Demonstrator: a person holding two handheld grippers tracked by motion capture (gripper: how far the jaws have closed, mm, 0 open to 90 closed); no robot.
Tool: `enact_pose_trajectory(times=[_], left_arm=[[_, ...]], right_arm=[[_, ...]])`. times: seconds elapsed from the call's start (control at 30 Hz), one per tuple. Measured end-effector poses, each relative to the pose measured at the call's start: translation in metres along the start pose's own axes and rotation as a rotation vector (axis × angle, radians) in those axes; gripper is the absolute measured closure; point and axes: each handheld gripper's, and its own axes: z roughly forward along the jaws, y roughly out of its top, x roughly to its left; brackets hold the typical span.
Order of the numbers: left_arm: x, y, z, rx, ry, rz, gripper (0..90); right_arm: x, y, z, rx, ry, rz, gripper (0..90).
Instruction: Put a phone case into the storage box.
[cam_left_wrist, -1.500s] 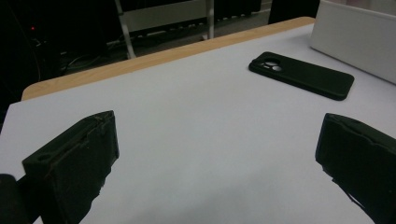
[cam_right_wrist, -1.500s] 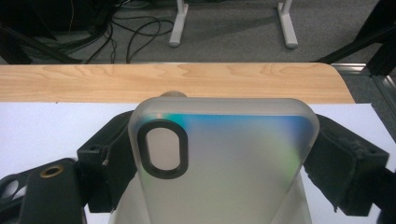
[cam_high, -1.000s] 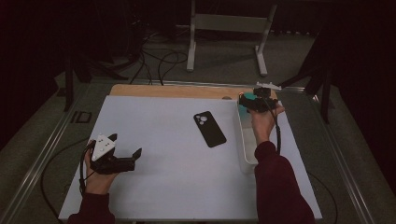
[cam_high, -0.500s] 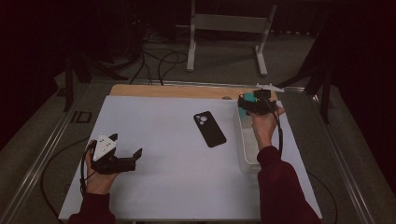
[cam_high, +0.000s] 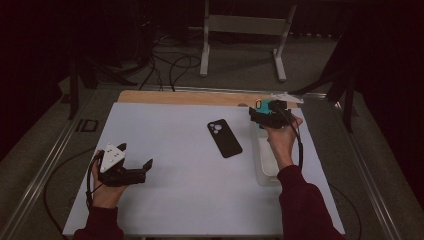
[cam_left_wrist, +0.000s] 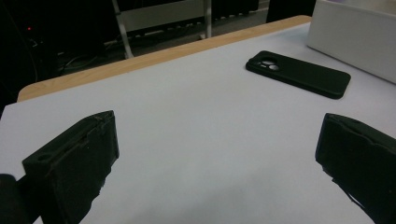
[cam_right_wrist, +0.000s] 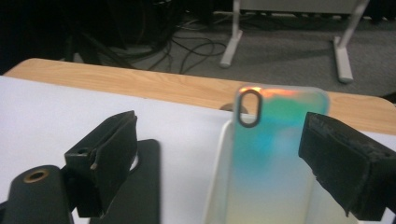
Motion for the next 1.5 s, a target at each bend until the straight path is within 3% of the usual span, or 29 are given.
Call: enact_pose_trajectory(times=[0.37,0.53,0.9,1.0,1.17,1.4,1.47,1.5], left_arm=[[-0.001,0.000,0.003,-0.001,-0.008,0.003,0.0],[-0.003,0.001,0.005,-0.001,-0.014,0.003,0.0],[-0.009,0.005,0.011,0.001,-0.038,0.019,0.0],[-0.017,0.011,0.019,-0.002,-0.062,0.036,0.0],[-0.023,0.022,0.032,-0.018,-0.095,0.029,0.0],[-0.037,0.043,0.060,-0.018,-0.129,0.061,0.0],[-0.037,0.043,0.060,-0.018,-0.129,0.061,0.0],[-0.045,0.051,0.072,-0.019,-0.153,0.073,0.0]], right_arm=[[0.012,-0.007,-0.028,-0.051,0.112,-0.027,10.1],[0.018,-0.015,-0.043,-0.068,0.129,-0.068,10.1],[0.021,-0.028,-0.058,-0.080,0.148,-0.088,10.1],[0.019,-0.036,-0.067,-0.078,0.142,-0.105,10.1],[0.018,-0.042,-0.075,-0.078,0.142,-0.107,10.0],[0.017,-0.056,-0.089,-0.134,0.156,-0.130,9.8],[0.016,-0.058,-0.090,-0.135,0.158,-0.129,9.8],[0.015,-0.064,-0.093,-0.148,0.170,-0.128,9.8]])
